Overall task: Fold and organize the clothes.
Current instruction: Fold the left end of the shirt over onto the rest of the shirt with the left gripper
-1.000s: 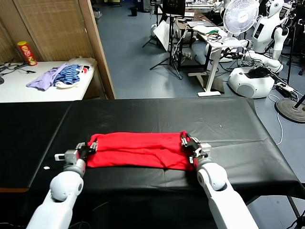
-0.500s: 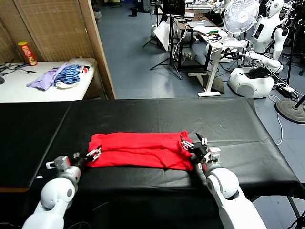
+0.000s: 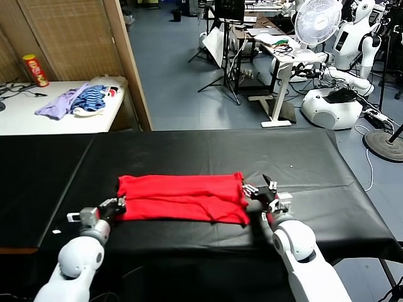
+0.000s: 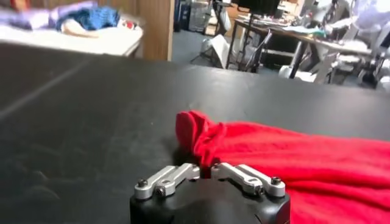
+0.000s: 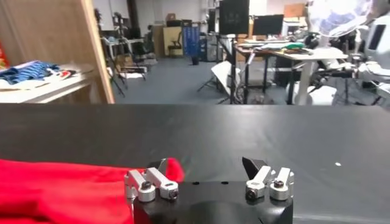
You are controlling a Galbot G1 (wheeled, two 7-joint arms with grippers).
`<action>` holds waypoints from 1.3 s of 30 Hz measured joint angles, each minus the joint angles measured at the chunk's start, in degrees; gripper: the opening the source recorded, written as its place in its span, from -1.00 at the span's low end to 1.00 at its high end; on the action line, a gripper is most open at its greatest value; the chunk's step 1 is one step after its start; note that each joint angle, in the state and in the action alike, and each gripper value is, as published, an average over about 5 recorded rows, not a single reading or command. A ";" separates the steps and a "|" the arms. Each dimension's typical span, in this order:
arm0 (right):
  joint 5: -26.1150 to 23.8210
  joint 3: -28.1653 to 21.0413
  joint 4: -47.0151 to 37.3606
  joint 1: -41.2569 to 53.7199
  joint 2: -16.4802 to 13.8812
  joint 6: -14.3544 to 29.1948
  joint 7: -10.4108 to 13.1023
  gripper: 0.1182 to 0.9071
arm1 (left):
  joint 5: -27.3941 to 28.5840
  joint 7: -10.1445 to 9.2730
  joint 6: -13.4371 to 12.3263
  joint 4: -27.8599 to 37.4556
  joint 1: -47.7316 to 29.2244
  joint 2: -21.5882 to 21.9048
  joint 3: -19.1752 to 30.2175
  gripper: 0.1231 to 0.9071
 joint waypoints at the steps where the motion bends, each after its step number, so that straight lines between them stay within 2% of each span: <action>1: 0.07 0.02 0.41 -0.11 0.08 -0.11 0.01 0.72 | 2.08 0.00 -0.28 0.13 0.20 0.85 -0.54 -0.90; 6: 0.14 -0.18 1.92 -0.59 0.66 -0.78 0.10 0.72 | 7.51 -0.07 -1.41 -0.19 1.78 6.19 -3.68 -0.90; 8: 0.14 -0.26 2.43 -0.82 0.89 -1.51 0.36 0.72 | 7.36 -0.28 -0.94 -1.36 2.62 7.58 -4.35 -0.90; 11: 0.14 -0.22 3.23 -1.26 1.03 -2.34 0.74 0.72 | 3.67 -1.02 1.19 -4.69 3.78 7.46 -4.07 -0.90; 14: 0.13 0.00 4.02 -1.69 1.00 -2.60 0.91 0.72 | -3.06 -2.44 4.24 -9.29 4.13 5.22 -2.14 -0.90; 18: 0.00 0.45 4.96 -2.32 1.08 -2.84 1.23 0.72 | -12.77 -4.81 8.00 -14.52 2.82 0.64 2.86 -0.90; 23: -0.27 0.84 5.75 -3.31 1.10 -2.98 1.33 0.72 | -20.30 -6.25 9.87 -16.33 -0.87 -5.92 9.76 -0.90; 28: -0.48 0.80 5.98 -3.62 1.09 -3.02 1.33 0.72 | -20.12 -6.10 9.88 -14.84 -3.92 -11.35 14.44 -0.90; 33: -0.65 0.19 6.04 -3.61 1.10 -3.03 0.90 0.72 | -18.09 -5.82 9.09 -11.83 -5.66 -15.22 16.20 -0.90; 39: -0.51 -0.98 6.15 -3.40 1.01 -2.76 -1.46 0.72 | -12.47 -3.58 6.76 -8.94 -5.47 -17.14 16.96 -0.85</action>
